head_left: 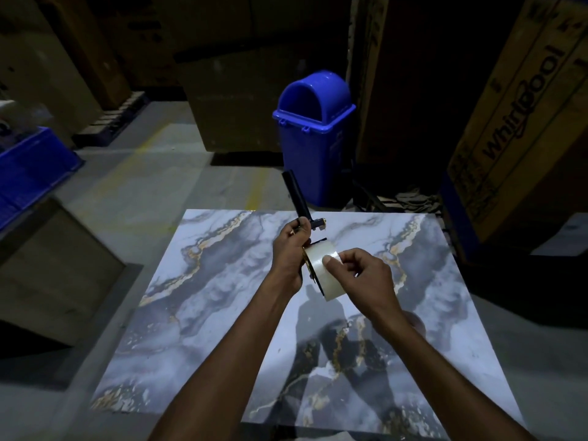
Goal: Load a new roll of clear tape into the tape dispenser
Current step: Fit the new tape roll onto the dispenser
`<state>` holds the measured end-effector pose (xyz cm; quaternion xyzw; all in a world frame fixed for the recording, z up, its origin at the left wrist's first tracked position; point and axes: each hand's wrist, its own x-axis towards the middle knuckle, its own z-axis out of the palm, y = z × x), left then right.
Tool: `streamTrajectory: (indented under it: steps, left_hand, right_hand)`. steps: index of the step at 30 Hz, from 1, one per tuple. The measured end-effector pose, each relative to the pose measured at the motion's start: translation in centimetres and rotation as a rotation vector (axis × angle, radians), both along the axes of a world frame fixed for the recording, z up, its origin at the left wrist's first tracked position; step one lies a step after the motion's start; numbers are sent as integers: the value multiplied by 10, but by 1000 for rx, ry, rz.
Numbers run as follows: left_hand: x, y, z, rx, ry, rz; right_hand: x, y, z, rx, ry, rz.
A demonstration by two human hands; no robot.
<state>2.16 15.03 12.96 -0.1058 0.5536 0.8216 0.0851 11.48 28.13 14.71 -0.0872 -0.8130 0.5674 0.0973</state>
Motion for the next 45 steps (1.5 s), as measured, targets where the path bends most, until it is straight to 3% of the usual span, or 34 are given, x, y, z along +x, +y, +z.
streamTrajectory:
  steps: [7, 13, 21, 30, 37, 45]
  left_hand:
    - [3, 4, 11, -31, 78, -5]
    - [1, -3, 19, -107, 60, 39]
    - [-3, -8, 33, -137, 84, 73]
    - [0, 1, 29, -175, 80, 104]
    - [4, -1, 31, -232, 125, 128]
    - [5, -2, 38, -184, 104, 51]
  right_hand:
    - [-11, 3, 9, -26, -93, -28]
    - [-5, 10, 12, -101, -35, 122]
    - [11, 19, 0, -25, 91, 235]
    - [-4, 6, 23, 57, 17, 57]
    - [4, 8, 23, 39, 94, 85]
    - [16, 17, 14, 228, 230, 145]
